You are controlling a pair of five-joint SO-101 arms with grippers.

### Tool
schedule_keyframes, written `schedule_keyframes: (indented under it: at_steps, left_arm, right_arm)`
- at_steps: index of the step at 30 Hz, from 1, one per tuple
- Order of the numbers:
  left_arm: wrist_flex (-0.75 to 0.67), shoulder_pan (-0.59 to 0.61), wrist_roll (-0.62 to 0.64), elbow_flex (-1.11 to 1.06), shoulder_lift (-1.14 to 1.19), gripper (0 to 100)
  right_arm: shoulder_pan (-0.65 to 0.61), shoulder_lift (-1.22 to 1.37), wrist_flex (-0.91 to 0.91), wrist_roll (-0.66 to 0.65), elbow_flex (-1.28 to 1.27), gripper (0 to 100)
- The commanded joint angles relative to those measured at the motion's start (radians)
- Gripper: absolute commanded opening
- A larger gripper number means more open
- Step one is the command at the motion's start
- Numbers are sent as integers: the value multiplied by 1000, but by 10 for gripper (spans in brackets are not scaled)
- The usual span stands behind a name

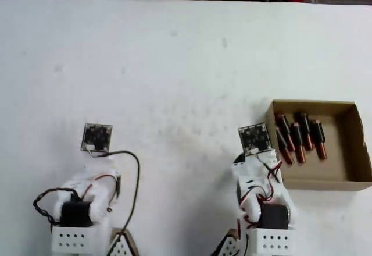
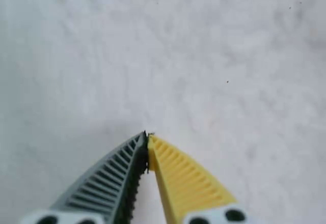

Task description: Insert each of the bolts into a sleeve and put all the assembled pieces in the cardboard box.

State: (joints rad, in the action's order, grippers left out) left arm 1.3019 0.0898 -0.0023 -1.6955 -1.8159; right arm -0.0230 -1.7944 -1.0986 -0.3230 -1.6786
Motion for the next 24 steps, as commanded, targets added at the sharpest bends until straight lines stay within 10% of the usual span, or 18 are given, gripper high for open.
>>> schedule_keyframes:
  at_steps: [1,24]
  left_arm:
    - [-18,7,9,2,-8,24]
    - [-18,7,9,2,-8,24]
  right_arm:
    - [10,-5,13,6,-11,16]
    - [13,-2,-168,115,-11,17]
